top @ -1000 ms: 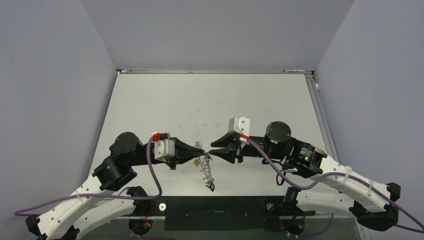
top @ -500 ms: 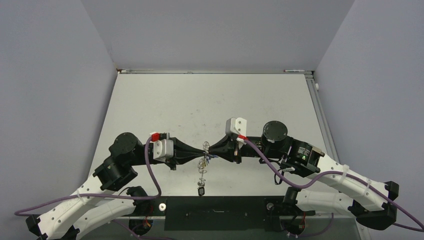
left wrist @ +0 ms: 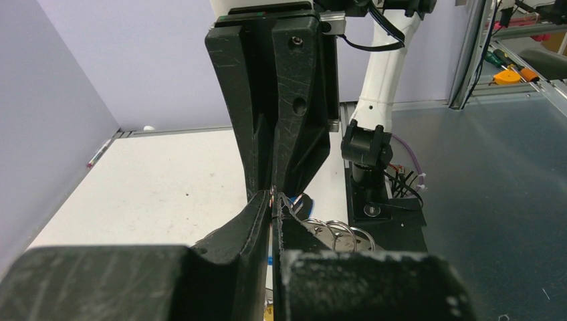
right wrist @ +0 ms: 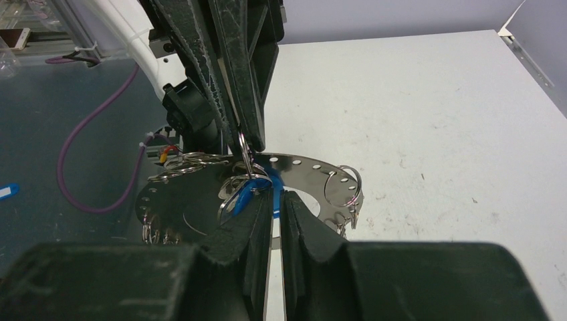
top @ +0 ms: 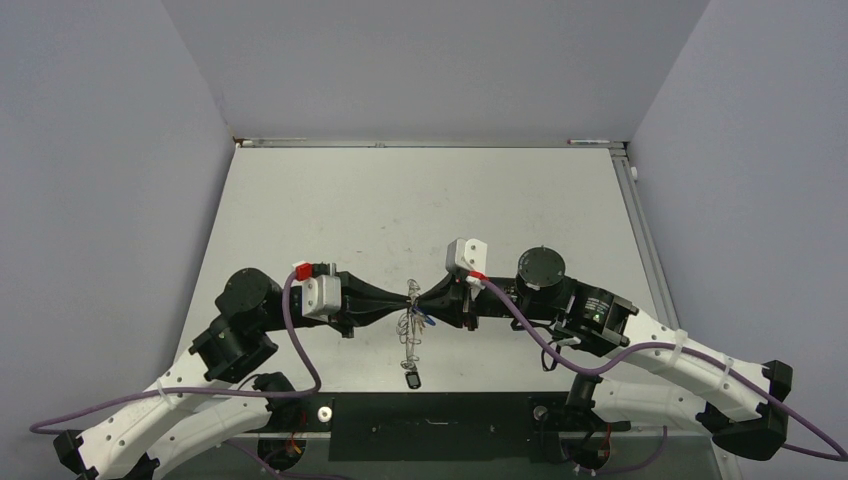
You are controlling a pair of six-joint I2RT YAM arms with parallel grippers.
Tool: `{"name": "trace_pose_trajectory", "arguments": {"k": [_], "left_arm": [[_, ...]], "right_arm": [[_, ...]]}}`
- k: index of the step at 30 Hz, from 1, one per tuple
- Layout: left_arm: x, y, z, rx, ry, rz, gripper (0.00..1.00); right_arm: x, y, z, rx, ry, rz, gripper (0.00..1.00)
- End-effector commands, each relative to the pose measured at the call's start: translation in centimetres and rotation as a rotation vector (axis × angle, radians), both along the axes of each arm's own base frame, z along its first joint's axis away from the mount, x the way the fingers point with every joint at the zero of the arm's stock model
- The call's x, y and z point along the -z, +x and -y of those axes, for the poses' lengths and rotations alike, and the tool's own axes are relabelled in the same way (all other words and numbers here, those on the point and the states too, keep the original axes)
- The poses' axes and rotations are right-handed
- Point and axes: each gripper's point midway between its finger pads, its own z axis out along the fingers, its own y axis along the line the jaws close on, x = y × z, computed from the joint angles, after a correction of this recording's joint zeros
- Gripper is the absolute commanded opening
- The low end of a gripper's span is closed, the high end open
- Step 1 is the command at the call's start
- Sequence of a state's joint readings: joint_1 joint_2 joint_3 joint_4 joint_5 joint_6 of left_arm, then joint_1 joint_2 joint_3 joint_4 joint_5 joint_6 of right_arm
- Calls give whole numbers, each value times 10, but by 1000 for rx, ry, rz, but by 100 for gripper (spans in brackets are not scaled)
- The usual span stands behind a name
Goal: Put the keys on the keyring
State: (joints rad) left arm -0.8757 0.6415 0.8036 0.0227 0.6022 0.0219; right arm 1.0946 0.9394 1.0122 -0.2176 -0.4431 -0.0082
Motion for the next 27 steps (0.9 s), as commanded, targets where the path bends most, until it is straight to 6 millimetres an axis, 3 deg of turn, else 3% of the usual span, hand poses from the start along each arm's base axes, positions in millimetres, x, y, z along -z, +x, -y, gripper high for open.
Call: {"name": "trace_pose_trajectory", "arguments": {"k": [1,8,13,20,27], "left_arm": [[-31,8,-6,-58,-111,57,0],[-33,15,-9,-102,-126,62,0],[-31,18,-11,-119,-131,67,0],[-32,15,-12,-110,-136,71,0],[-36,15,-12,-107,-159,62,0]], "right_arm": [[-19,1,-1,23,106,2,13],[-17,1,4,42,115,-9,17],[-22,8,10,95,113,-1,31],[-56,6,32,133,193,63,33],[-76,-4,27,81,289,50,30]]}}
